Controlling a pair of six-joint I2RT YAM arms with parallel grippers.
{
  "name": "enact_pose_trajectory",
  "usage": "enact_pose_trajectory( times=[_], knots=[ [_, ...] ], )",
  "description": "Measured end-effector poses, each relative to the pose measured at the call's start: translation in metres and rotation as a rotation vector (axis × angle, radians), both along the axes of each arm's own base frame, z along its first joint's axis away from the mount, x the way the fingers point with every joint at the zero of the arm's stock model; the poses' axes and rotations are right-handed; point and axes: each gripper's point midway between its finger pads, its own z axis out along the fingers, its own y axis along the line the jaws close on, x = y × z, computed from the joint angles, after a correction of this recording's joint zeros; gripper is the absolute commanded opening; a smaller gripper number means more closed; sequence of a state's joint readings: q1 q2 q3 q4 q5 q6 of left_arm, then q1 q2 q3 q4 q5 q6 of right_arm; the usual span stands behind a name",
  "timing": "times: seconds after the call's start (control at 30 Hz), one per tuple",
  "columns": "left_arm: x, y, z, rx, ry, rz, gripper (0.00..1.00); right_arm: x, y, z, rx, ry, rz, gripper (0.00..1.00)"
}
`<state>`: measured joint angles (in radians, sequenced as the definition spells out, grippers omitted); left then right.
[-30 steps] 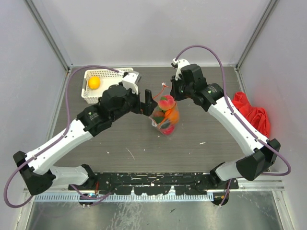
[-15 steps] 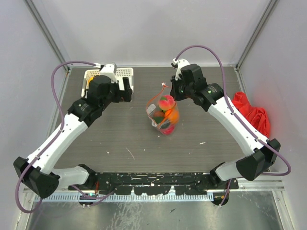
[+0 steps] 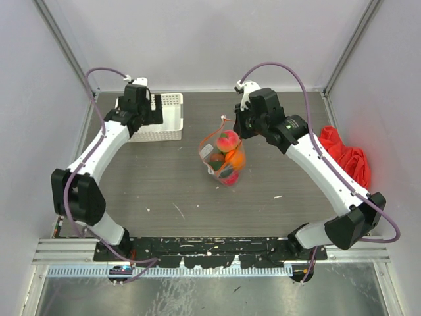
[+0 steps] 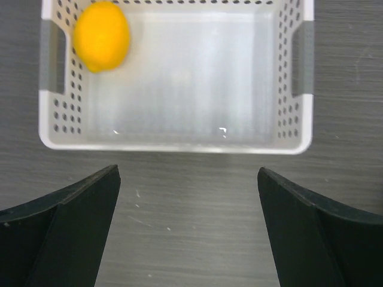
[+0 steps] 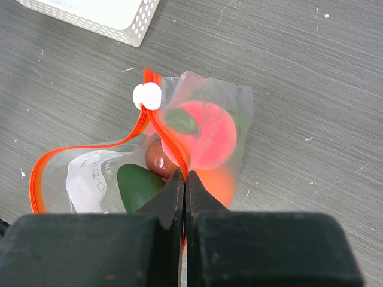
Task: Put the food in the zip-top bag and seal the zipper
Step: Pick up the fake fruit from the bin.
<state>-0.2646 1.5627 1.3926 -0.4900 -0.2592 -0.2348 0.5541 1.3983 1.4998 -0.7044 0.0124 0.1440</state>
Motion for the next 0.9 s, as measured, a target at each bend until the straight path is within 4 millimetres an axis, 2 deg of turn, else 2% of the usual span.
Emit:
enact_pose_trajectory(
  times=[0.17,0.37,0.67,0.9],
  knots=[
    [0.033,0.018,-0.003,0.131,0.004,-0.027,0.98,-0.001,0.001,0.0,-0.002,-0.002,0.015,0.0],
    [0.073,0.034,-0.019,0.286,0.042,-0.1,0.98,-0.002,0.004,0.003,0.008,-0.002,0.029,0.0],
    [0.125,0.077,-0.064,0.452,0.139,-0.127,1.0,-0.004,0.005,0.004,0.01,0.0,0.039,0.0],
    [0.151,0.094,-0.103,0.504,0.195,-0.134,0.97,-0.006,0.006,0.004,0.016,0.008,0.051,0.0]
  ],
)
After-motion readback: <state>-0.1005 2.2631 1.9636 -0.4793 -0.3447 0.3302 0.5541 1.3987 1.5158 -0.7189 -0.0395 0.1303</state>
